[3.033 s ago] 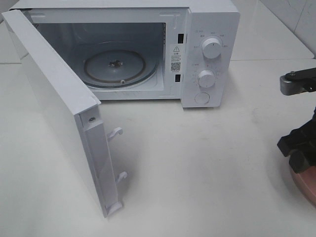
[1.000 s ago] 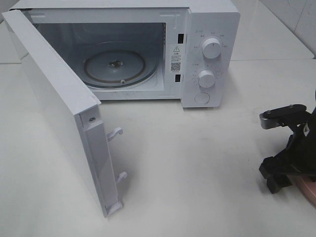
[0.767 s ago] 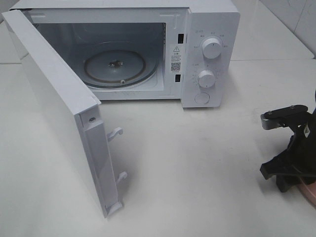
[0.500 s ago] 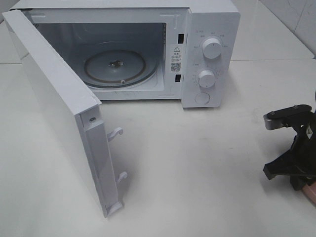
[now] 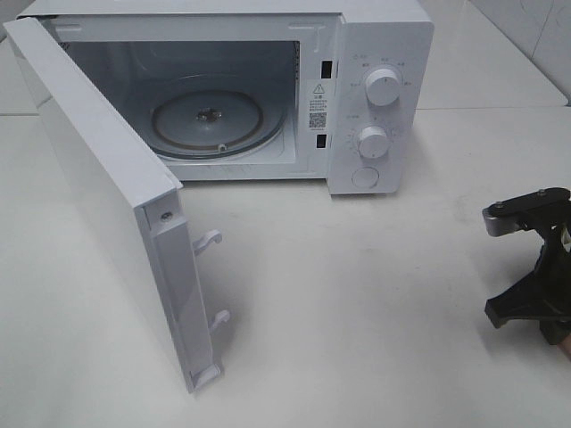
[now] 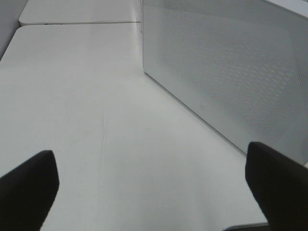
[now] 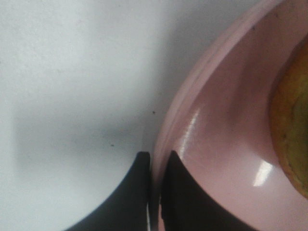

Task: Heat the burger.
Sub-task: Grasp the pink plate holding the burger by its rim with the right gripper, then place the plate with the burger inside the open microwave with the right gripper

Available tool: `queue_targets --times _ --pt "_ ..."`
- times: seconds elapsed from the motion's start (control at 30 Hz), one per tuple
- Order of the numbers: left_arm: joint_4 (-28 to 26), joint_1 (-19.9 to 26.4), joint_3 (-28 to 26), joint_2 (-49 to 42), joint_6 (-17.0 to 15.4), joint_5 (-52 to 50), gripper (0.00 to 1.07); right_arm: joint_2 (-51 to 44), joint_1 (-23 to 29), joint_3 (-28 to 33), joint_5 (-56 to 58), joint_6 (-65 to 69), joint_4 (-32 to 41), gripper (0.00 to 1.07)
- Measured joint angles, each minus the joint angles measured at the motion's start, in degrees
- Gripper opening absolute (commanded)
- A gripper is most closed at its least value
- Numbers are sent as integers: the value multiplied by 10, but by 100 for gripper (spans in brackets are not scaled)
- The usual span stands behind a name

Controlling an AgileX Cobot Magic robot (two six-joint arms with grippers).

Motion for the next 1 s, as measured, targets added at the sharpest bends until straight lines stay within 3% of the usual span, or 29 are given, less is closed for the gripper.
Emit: queue_targets --times 0.43,1.0 --pt "0 0 0 0 0 0 98 -9 70 4 58 131 -104 0" --pt "0 0 0 0 0 0 98 -99 148 5 140 145 -121 0"
